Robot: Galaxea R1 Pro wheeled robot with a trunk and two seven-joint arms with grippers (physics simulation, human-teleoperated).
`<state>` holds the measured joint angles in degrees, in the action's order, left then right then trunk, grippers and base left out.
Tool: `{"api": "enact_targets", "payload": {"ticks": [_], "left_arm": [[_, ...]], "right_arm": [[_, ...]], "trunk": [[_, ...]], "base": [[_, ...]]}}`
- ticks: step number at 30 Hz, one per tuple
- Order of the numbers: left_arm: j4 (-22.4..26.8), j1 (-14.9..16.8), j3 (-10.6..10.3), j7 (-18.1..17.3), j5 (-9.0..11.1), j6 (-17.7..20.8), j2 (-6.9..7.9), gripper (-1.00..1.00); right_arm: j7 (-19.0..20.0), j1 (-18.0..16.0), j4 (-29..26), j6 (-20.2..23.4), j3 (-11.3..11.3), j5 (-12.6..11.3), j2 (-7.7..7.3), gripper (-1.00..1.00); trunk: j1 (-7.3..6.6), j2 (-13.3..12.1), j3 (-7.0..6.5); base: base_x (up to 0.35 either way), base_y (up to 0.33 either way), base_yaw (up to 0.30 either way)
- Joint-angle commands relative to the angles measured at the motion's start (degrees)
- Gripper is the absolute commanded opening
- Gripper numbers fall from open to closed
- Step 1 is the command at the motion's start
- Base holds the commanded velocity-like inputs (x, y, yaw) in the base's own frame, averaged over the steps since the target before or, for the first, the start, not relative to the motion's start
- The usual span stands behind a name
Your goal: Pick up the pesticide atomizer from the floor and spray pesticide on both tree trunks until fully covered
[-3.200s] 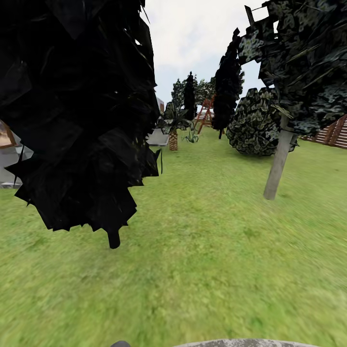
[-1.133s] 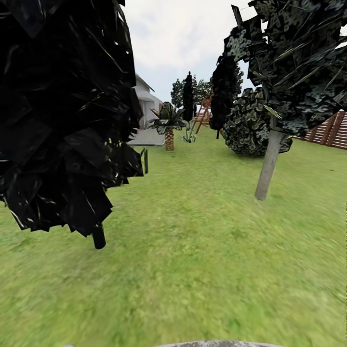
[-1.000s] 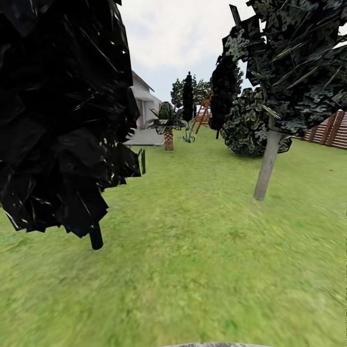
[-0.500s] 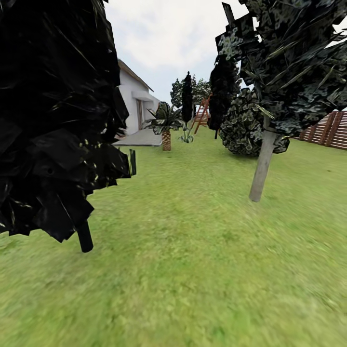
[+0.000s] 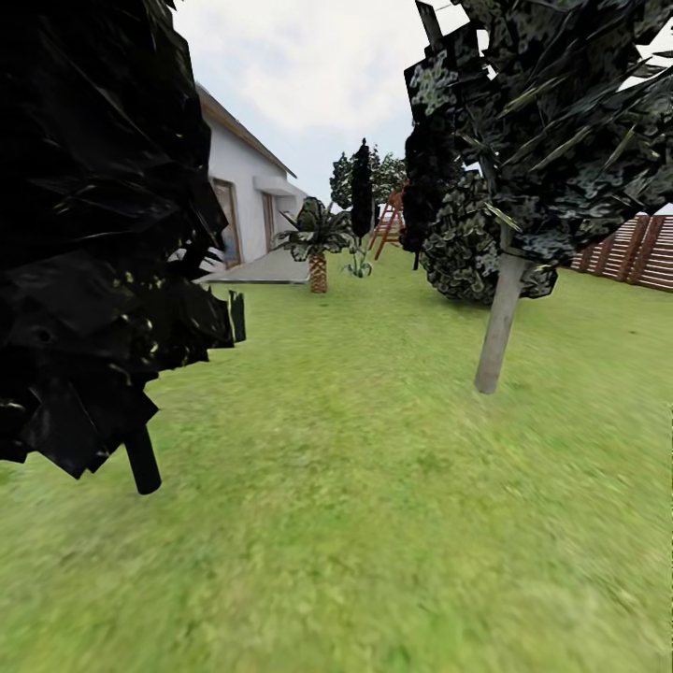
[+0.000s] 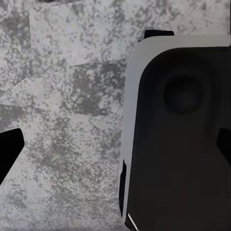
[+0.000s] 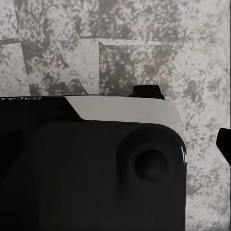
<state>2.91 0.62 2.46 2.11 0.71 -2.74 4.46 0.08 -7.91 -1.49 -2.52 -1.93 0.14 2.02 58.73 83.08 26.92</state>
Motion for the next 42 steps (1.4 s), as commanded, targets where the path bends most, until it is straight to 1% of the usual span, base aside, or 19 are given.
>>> {"api": "enact_targets", "payload": {"ticks": [1,5,6,8,9,12,16,18,19,22,23,25,26,27,28,31,36,40,42], "left_arm": [[0.06,0.03,-0.02,0.0,-0.03,-0.03,-0.03,1.0],[0.48,0.28,-0.13,-0.01,-0.15,-0.51,-0.08,1.0],[2.33,1.85,-0.27,-0.05,-0.18,-0.66,-0.07,1.0],[3.67,2.67,-0.31,-0.07,-0.22,-0.68,-0.01,1.0],[6.1,3.55,-0.38,-0.08,-0.25,-0.73,0.06,1.0],[10.7,4.41,-0.39,-0.08,-0.26,-0.77,0.08,1.0],[16.98,5.27,-0.34,-0.08,-0.2,-0.78,-0.24,1.0],[18.78,5.79,-0.3,-0.08,-0.15,-0.81,-0.46,1.0],[20.04,6.88,-0.27,-0.07,-0.09,-0.84,-0.63,1.0],[20.86,8.4,-0.21,-0.03,-0.01,-0.93,-0.71,1.0],[20.95,9.06,-0.18,-0.03,0.16,-1.78,-0.66,1.0],[20.78,9.29,-0.05,-0.11,0.29,-3.38,-0.54,1.0],[20.65,9.37,0.02,-0.17,0.28,-5.52,-0.48,1.0],[20.48,9.29,0.0,-0.16,0.2,-8.81,-0.41,1.0],[20.3,9.14,0.02,-0.12,0.21,-10.51,-0.3,1.0],[18.68,8.96,0.24,-0.04,0.34,-13.05,-0.09,1.0],[16.43,8.91,0.44,0.0,0.48,-14.24,-0.06,1.0],[15.78,8.9,0.36,0.0,0.5,-14.53,-0.19,1.0],[15.66,8.88,0.28,0.0,0.46,-14.6,-0.28,1.0]], "right_arm": [[0.0,0.0,0.0,-0.01,0.02,0.01,0.0,1.0],[0.08,0.0,0.0,-0.03,0.08,-0.02,0.0,1.0],[0.09,0.0,-0.05,-0.12,0.09,0.0,-0.18,1.0],[0.09,-0.02,-0.33,-0.16,0.04,0.02,-0.4,1.0],[0.09,-0.01,-2.07,-0.18,0.0,0.03,-1.43,1.0],[0.0,0.0,-8.71,-0.26,-0.01,0.03,-3.77,1.0],[-0.04,-0.01,-18.99,-2.25,-0.12,-0.02,-7.94,1.0],[-0.02,0.0,-22.24,-3.91,-0.18,-0.04,-8.78,1.0],[-0.01,0.0,-25.09,-6.22,-0.22,-0.06,-9.21,1.0],[0.0,0.0,-27.5,-9.53,-0.25,-0.18,-9.45,1.0],[0.03,0.0,-28.2,-11.68,-0.24,-0.25,-9.36,1.0],[0.05,0.0,-28.41,-12.88,-0.15,-0.26,-9.23,1.0],[0.05,0.0,-28.43,-13.7,-0.08,-0.21,-9.14,1.0],[0.03,0.0,-28.14,-14.42,0.0,-0.18,-9.01,1.0],[0.05,0.0,-27.74,-14.72,0.01,-0.21,-8.96,1.0],[0.08,0.0,-26.64,-15.01,0.0,-0.33,-8.9,1.0],[0.21,0.0,-25.76,-15.12,0.06,-0.42,-8.76,1.0],[0.17,0.0,-25.6,-15.12,0.08,-0.35,-7.2,1.0],[0.12,0.0,-25.53,-15.14,0.09,-0.31,-6.82,1.0]], "trunk": [[0.0,0.0,0.0],[0.0,0.0,0.0],[0.0,0.0,0.0],[0.0,0.0,0.0],[0.0,0.0,0.0],[0.0,0.0,0.0],[0.0,0.0,0.0],[0.0,0.0,0.0],[0.0,0.0,0.0],[0.0,0.0,0.0],[0.0,0.0,0.0],[0.0,0.0,0.0],[0.0,0.0,0.0],[0.0,0.0,0.0],[0.0,0.0,0.0],[0.0,0.0,0.0],[0.0,0.0,0.0],[0.0,0.0,0.0],[0.0,0.0,0.0]], "base": [[0.088,-0.27,0.0],[0.088,-0.27,0.0],[0.098,-0.27,0.0],[0.108,-0.27,0.0],[0.132,-0.269,0.0],[0.147,-0.266,0.0],[0.163,-0.256,0.0],[0.171,-0.249,0.0],[0.177,-0.244,0.0],[0.201,-0.226,0.0],[0.223,-0.207,0.0],[0.227,-0.203,0.0],[0.232,-0.198,0.0],[0.235,-0.193,0.0],[0.237,-0.19,0.0],[0.24,-0.184,0.0],[0.263,-0.172,0.0],[0.166,-0.092,0.057],[0.028,-0.015,0.229]]}}
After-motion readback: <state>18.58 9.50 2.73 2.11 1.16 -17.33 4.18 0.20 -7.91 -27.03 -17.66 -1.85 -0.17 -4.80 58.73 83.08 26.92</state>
